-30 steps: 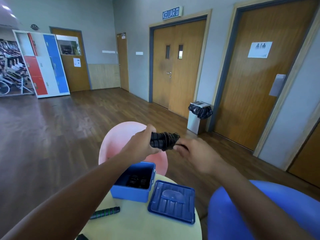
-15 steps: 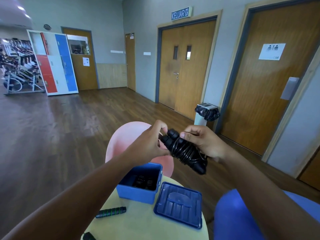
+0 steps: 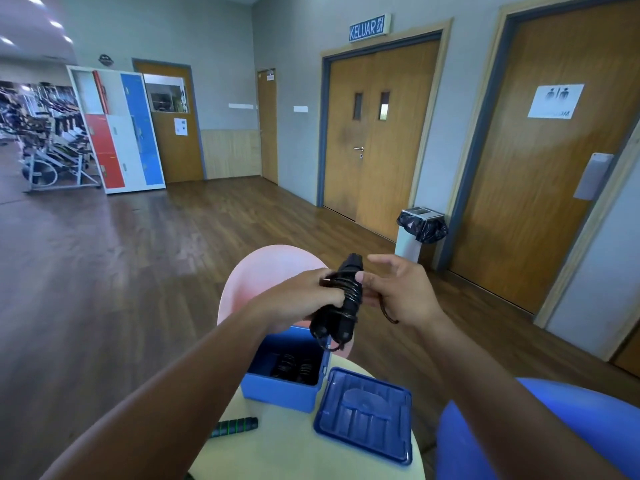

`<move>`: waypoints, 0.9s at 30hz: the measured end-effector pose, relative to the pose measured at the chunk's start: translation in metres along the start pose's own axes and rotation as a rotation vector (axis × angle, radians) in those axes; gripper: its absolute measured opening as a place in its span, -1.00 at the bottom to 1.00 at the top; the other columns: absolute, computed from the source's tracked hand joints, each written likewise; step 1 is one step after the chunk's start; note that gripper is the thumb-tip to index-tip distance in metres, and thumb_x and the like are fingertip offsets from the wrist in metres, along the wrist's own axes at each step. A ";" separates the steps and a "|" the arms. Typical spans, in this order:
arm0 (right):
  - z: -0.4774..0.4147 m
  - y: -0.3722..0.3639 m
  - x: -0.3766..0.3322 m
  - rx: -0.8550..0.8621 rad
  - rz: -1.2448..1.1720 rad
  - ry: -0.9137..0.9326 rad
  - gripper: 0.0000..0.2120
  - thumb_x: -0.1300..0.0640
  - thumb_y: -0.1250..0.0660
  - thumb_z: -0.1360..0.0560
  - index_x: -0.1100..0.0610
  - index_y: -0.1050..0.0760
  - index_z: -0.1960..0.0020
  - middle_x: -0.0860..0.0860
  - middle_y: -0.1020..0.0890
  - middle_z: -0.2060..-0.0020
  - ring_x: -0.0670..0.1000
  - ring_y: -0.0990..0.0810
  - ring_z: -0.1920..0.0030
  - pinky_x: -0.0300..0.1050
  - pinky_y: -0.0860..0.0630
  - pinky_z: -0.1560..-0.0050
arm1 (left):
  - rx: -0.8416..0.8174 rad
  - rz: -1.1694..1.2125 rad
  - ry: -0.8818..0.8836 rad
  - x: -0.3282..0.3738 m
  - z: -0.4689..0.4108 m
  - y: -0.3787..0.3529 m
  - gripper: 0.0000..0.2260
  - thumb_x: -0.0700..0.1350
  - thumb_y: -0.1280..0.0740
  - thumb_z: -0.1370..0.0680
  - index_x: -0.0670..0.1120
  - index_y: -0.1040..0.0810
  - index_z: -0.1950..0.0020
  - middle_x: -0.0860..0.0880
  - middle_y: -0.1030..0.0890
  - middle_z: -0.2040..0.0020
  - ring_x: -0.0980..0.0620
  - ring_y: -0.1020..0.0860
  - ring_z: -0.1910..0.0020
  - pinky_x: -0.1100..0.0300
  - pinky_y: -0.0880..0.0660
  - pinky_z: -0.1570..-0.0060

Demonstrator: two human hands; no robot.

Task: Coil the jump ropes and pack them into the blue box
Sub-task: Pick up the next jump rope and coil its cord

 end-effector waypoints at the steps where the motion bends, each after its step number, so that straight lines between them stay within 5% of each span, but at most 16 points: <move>1: -0.001 -0.002 -0.003 -0.022 0.032 0.009 -0.74 0.35 -0.46 -0.44 0.29 -0.55 -0.12 0.20 -0.71 0.16 0.19 -0.70 0.19 0.01 -0.69 0.15 | -0.026 0.017 0.001 -0.001 0.000 -0.002 -0.63 -0.22 -0.33 -0.46 -0.11 -0.50 -0.28 -0.19 -0.66 -0.03 -0.15 -0.66 -0.04 -0.04 -0.58 -0.09; 4: -0.001 -0.009 -0.011 -0.077 0.133 0.039 -0.75 0.34 -0.47 -0.44 0.31 -0.60 -0.11 0.21 -0.72 0.10 0.14 -0.70 0.17 -0.12 -0.67 0.14 | -0.076 0.012 -0.052 0.001 -0.001 -0.011 -0.68 -0.21 -0.43 -0.48 -0.05 -0.51 -0.21 -0.06 -0.63 0.03 -0.01 -0.63 0.00 0.00 -0.59 -0.16; 8: 0.000 -0.014 -0.025 -0.114 0.288 0.150 -0.76 0.35 -0.47 -0.44 0.27 -0.62 -0.11 0.13 -0.72 0.10 0.08 -0.70 0.18 -0.09 -0.66 0.06 | -0.045 0.028 -0.165 0.012 -0.001 -0.020 -0.73 -0.39 -0.41 -0.51 -0.02 -0.56 -0.01 0.02 -0.57 0.19 0.11 -0.54 0.17 0.29 -0.54 0.16; 12: -0.001 -0.008 -0.039 -0.112 0.583 0.308 -0.82 0.25 -0.50 -0.44 0.12 -0.68 -0.03 -0.02 -0.73 0.14 0.01 -0.70 0.15 -0.04 -0.64 0.03 | 0.085 0.091 -0.153 0.004 -0.001 -0.012 -0.56 -0.34 -0.46 -0.42 0.00 -0.50 -0.21 -0.16 -0.65 -0.01 0.02 -0.60 0.05 0.03 -0.59 -0.07; 15: 0.000 -0.001 -0.052 -0.120 0.776 0.454 -0.94 0.14 -0.51 -0.44 0.01 -0.68 0.10 -0.10 -0.66 0.15 -0.09 -0.61 0.13 -0.03 -0.56 0.02 | 0.101 0.141 -0.165 0.003 0.000 -0.012 -0.43 -0.27 -0.41 -0.35 0.09 -0.45 -0.31 -0.23 -0.64 -0.03 -0.04 -0.62 0.07 -0.02 -0.57 -0.02; 18: 0.001 0.001 -0.059 -0.132 0.788 0.553 -0.95 0.09 -0.50 -0.44 0.04 -0.65 0.14 -0.09 -0.57 0.05 -0.13 -0.56 0.02 -0.11 -0.51 -0.07 | 0.072 0.237 -0.163 0.004 0.000 -0.015 -0.46 -0.26 -0.35 -0.34 0.05 -0.47 -0.30 -0.18 -0.64 0.04 -0.09 -0.60 0.13 -0.05 -0.51 0.03; 22: 0.002 0.001 -0.062 -0.079 0.787 0.629 -0.94 0.04 -0.47 -0.46 -0.02 -0.61 0.12 -0.06 -0.60 0.16 -0.10 -0.57 0.11 0.01 -0.53 0.05 | 0.018 0.330 -0.122 0.003 -0.002 -0.022 -0.49 -0.21 -0.39 -0.40 -0.06 -0.42 -0.35 -0.17 -0.65 0.03 -0.10 -0.65 0.16 0.00 -0.57 0.15; 27: 0.006 -0.002 -0.061 -0.039 0.747 0.617 -0.89 0.09 -0.50 -0.44 0.06 -0.59 0.19 -0.08 -0.61 0.31 -0.06 -0.56 0.22 0.02 -0.53 0.16 | 0.100 0.133 -0.095 0.000 -0.005 -0.014 -0.50 -0.12 -0.57 -0.42 0.01 -0.47 -0.29 -0.10 -0.69 -0.04 -0.07 -0.69 0.04 -0.03 -0.63 -0.02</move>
Point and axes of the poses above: each hand's wrist, its own z-axis away from the middle knuckle, its own y-axis out of the back of the hand, x = y × z, the point moved 8 cm from there along -z, towards the middle knuckle
